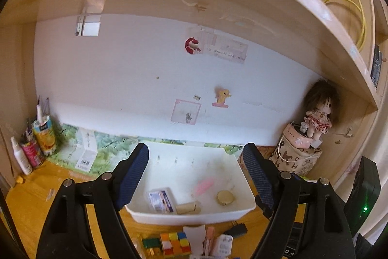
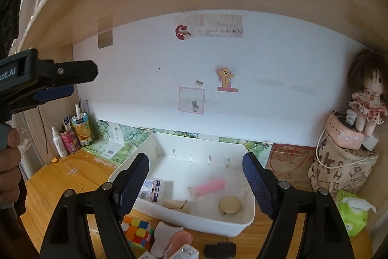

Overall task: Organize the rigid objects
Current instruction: 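Release the pink rollers into the bin with the left tool while the right tool drops the card, then move the left tool to the Rubik's cube while the right tool approaches the white device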

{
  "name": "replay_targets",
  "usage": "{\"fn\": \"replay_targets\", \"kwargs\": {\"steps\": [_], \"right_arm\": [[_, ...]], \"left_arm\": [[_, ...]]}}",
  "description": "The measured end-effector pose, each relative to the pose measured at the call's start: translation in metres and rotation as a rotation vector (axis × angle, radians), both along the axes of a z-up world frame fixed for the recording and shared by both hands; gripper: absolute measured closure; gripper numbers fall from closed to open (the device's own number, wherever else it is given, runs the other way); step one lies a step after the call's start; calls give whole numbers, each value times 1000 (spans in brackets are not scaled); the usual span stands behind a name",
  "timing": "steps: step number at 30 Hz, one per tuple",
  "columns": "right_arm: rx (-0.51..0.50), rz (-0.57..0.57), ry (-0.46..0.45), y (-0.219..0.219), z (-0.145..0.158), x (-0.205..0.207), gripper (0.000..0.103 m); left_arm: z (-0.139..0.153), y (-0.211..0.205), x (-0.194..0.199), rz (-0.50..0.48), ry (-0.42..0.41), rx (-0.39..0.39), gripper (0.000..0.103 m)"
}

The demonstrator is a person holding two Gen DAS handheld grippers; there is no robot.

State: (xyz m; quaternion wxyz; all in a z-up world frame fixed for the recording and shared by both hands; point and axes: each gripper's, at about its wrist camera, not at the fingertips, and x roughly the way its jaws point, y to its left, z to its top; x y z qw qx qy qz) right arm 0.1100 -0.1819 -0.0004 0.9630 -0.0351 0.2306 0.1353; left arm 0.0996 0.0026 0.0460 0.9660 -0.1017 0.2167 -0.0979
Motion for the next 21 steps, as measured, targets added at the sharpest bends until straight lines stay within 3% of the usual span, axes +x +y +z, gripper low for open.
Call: {"fn": "replay_targets", "kwargs": {"steps": [5, 11, 21], "right_arm": [[10, 8, 25, -3, -4, -23, 23], [30, 30, 91, -5, -23, -45, 23], [58, 60, 213, -8, -57, -62, 23]], "left_arm": [[-10, 1, -21, 35, 45, -13, 20], [-29, -3, -40, 72, 113, 23, 20], [-70, 3, -58, 178, 286, 38, 20]]}}
